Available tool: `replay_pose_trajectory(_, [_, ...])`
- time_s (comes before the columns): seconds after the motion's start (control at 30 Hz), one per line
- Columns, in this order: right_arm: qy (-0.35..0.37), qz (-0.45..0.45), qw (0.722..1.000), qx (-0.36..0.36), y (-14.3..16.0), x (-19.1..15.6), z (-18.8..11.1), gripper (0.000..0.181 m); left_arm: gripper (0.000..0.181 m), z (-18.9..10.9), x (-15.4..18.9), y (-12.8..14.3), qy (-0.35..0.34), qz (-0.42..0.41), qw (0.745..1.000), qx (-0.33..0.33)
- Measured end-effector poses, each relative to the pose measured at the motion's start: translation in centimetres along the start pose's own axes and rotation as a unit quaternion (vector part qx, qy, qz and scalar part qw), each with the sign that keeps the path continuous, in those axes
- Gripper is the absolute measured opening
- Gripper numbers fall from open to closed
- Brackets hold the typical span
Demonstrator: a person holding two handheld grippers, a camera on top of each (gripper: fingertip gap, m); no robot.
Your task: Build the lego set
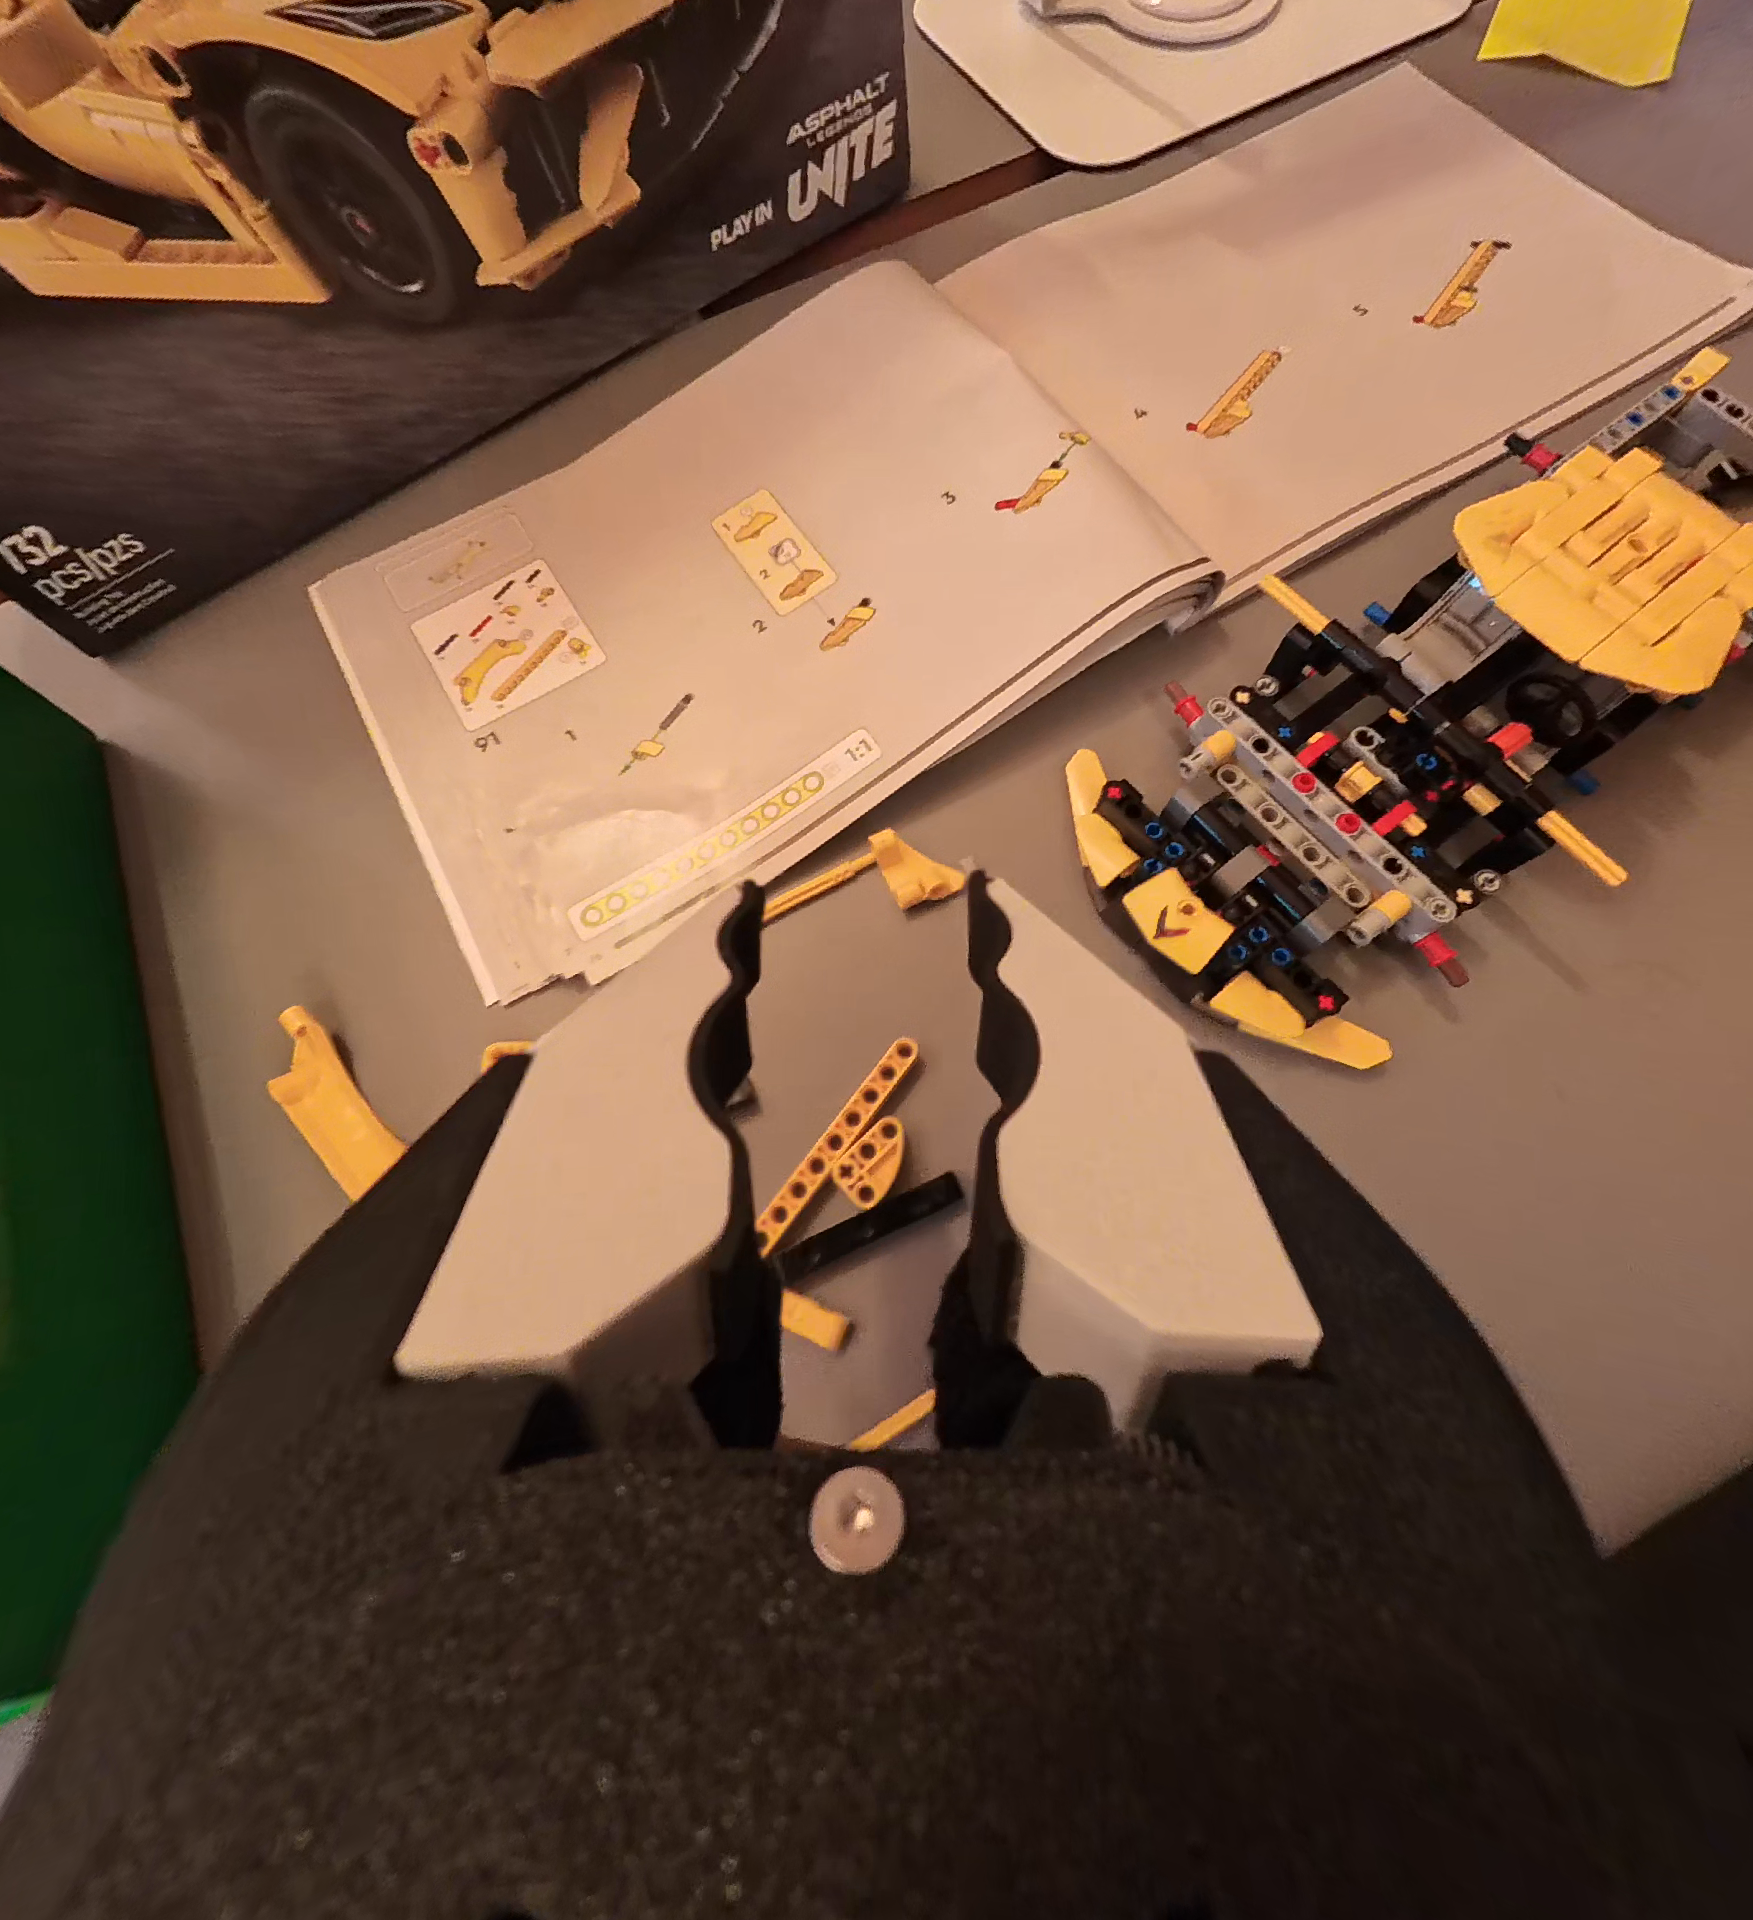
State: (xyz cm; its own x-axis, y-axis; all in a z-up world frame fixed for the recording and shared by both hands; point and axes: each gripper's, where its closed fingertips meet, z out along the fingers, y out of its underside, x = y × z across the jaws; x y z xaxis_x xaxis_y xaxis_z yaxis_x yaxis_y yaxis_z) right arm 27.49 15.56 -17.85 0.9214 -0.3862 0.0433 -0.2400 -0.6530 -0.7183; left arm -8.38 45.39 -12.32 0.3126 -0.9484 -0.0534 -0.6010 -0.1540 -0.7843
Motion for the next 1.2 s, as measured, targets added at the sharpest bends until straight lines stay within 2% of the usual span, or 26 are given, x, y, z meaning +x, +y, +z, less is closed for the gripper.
replay_pose_trajectory(0.2, [0.017,0.031,0.999,-0.002,-0.1,1.0,1.2,0.024,0.04,-0.4,-1.6,1.0,-0.015,-0.02,1.0,-0.005])
replay_pose_trajectory(0.53, [0.077,0.048,0.996,-0.023,1.0,1.1,1.1,0.028,0.04,1.8,-1.2,1.2,0.011,-0.016,1.0,-0.014])
replay_pose_trajectory(0.7, [0.058,0.073,0.995,-0.036,1.9,0.7,1.7,0.03,0.04,2.3,-1.8,1.4,0.006,-0.013,1.0,-0.017])
replay_pose_trajectory(0.9, [0.068,0.084,0.994,-0.029,1.1,1.9,2.6,0.029,0.04,2.0,-2.1,1.1,0.005,-0.023,1.0,-0.01])
replay_pose_trajectory(1.0, [0.067,0.084,0.993,-0.046,1.3,2.2,3.2,0.023,0.04,1.8,-2.1,1.3,-0.002,-0.015,1.0,-0.014])
replay_pose_trajectory(1.13, [0.083,0.058,0.993,-0.06,1.7,2.4,3.4,0.004,0.04,1.2,-2.5,1.3,-0.009,-0.022,1.0,-0.011])
replay_pose_trajectory(1.2, [0.082,0.049,0.994,-0.059,1.8,2.2,3.3,0.004,0.04,1.1,-2.5,1.3,-0.009,-0.027,1.0,-0.009])
